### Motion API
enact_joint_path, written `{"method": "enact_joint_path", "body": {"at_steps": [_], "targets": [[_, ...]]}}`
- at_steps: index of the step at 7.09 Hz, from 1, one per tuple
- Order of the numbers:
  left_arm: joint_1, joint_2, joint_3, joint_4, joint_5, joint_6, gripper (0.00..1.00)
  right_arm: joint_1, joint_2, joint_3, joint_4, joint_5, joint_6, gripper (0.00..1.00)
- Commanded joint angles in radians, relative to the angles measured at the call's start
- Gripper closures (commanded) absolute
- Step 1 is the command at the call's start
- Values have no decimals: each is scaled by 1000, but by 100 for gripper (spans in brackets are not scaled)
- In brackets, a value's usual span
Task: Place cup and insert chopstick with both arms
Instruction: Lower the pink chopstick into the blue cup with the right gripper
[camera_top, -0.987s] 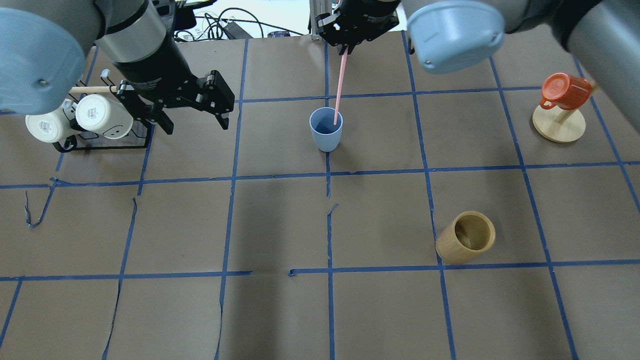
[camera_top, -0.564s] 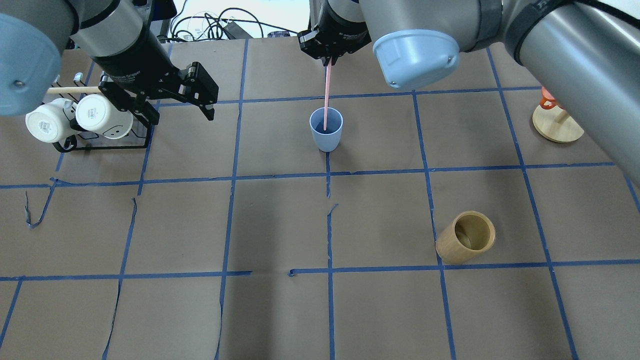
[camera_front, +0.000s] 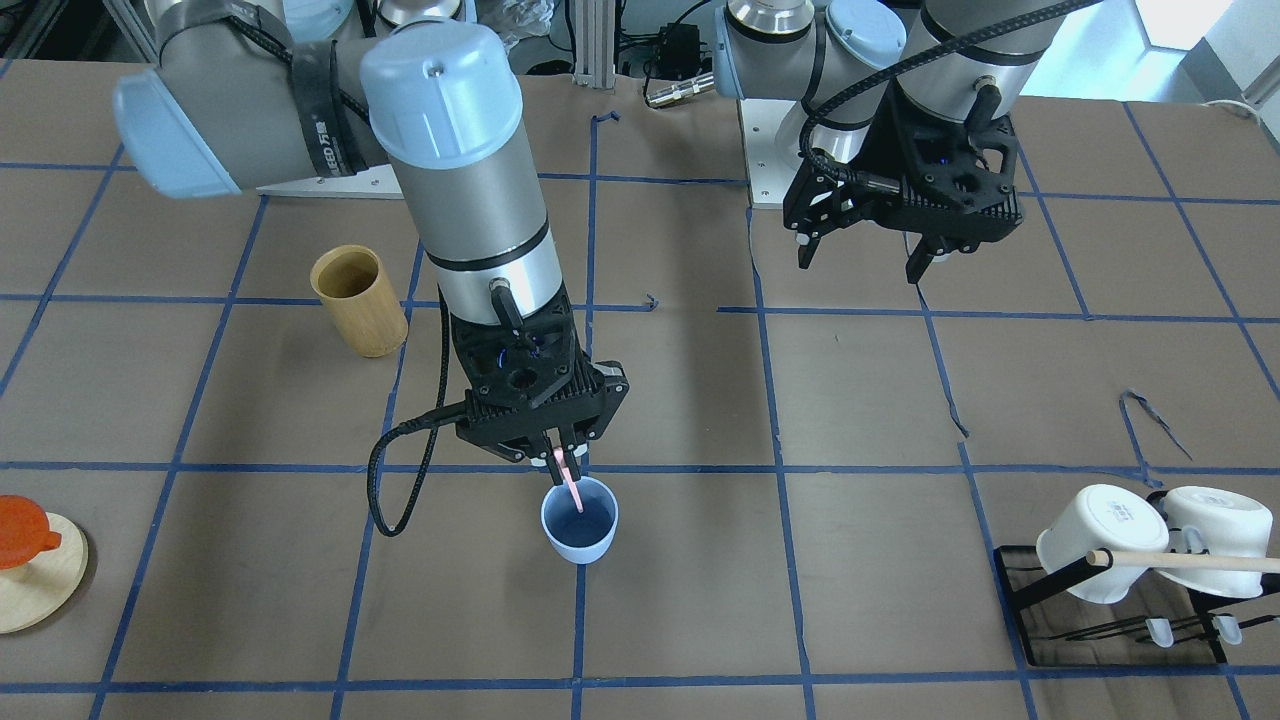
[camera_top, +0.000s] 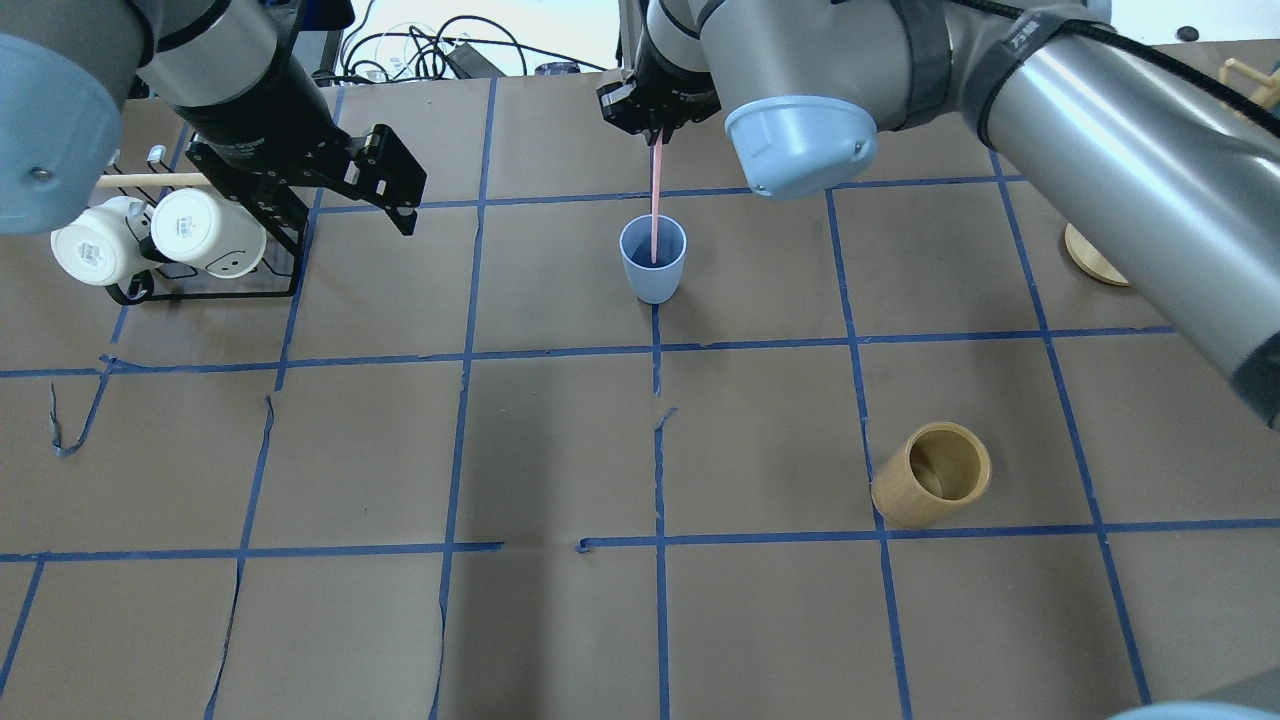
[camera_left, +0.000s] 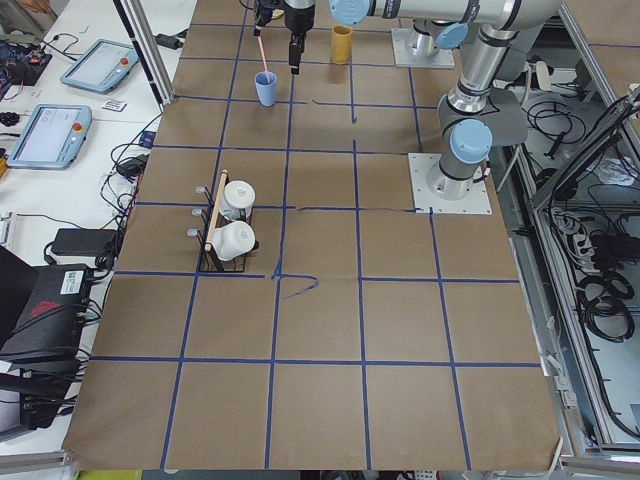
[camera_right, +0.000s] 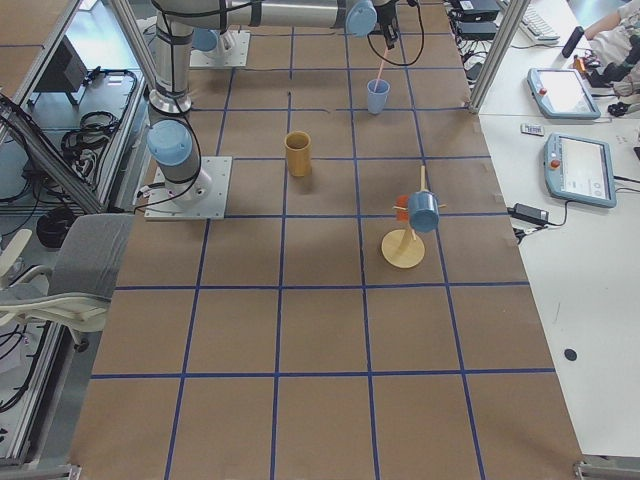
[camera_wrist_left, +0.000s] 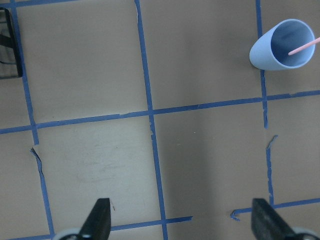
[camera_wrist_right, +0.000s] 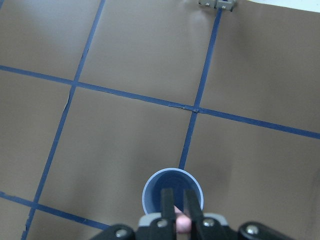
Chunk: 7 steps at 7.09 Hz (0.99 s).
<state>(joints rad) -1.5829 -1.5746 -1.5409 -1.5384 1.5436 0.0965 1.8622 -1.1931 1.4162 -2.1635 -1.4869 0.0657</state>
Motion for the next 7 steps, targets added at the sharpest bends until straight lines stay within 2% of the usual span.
{"method": "enact_joint_path", "body": {"at_steps": [1, 3, 4, 5, 6, 7], "targets": [[1, 5, 4, -38, 4, -85, 0, 0, 12, 46, -28, -3, -10, 100], [3, 5, 4, -42, 3, -86, 0, 0, 20, 64, -30, -3, 0, 98], [3, 5, 4, -40, 0, -86, 0, 0, 20, 76, -62, -3, 0, 88], [3, 5, 4, -40, 0, -86, 0, 0, 18, 76, -67, -3, 2, 76], [3, 7, 4, -40, 0, -86, 0, 0, 15, 70, -67, -3, 5, 46], [3, 7, 2, -40, 0, -86, 0, 0, 9, 52, -64, 8, 28, 28]]}}
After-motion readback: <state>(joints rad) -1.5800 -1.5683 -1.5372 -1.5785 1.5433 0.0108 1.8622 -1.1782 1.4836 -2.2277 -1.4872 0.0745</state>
